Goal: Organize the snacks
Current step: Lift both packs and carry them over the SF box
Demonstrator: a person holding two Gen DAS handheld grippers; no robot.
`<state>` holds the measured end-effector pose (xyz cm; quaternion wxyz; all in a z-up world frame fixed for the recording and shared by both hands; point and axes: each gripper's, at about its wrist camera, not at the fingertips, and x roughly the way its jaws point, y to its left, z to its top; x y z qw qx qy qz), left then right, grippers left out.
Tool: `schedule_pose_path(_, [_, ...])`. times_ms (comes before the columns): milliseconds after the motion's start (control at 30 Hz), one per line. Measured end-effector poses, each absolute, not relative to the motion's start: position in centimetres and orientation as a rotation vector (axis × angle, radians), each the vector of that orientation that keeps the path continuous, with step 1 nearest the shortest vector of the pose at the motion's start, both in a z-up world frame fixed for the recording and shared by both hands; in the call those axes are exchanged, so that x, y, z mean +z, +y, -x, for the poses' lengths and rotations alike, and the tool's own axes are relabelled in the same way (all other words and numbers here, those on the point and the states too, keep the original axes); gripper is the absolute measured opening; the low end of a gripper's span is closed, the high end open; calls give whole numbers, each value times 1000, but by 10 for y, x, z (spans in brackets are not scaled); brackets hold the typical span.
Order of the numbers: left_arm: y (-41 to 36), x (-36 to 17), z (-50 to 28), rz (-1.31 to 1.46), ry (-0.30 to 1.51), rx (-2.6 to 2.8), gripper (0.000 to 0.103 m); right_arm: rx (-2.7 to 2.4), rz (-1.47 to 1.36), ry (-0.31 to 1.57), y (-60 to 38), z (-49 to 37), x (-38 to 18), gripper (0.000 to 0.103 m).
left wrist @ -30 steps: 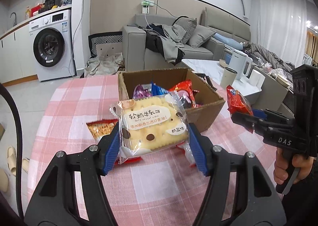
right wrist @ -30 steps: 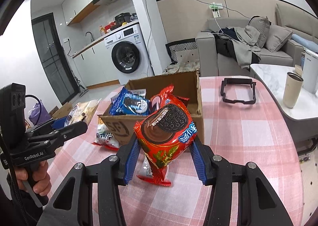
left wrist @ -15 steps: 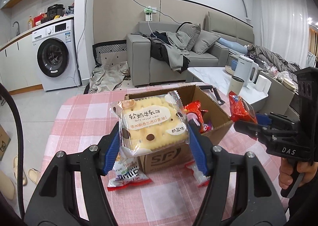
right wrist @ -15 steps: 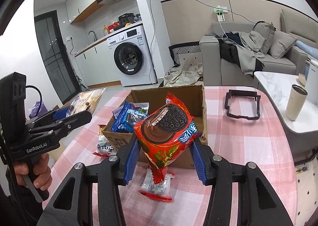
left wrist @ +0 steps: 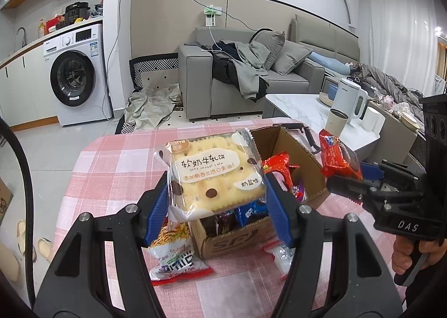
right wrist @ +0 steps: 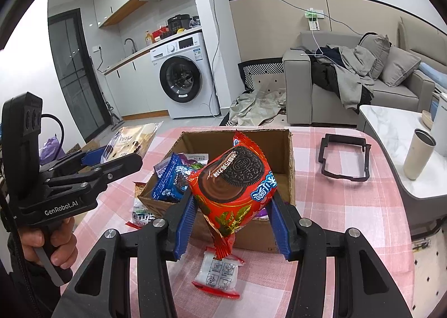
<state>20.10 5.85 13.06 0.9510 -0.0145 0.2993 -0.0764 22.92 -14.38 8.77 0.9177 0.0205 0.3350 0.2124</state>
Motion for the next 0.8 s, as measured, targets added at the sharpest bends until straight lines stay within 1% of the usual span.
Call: schedule_pose_path(800, [15,88,-287,-33,656,-186,61,415,1,751,-132,-278,67,50])
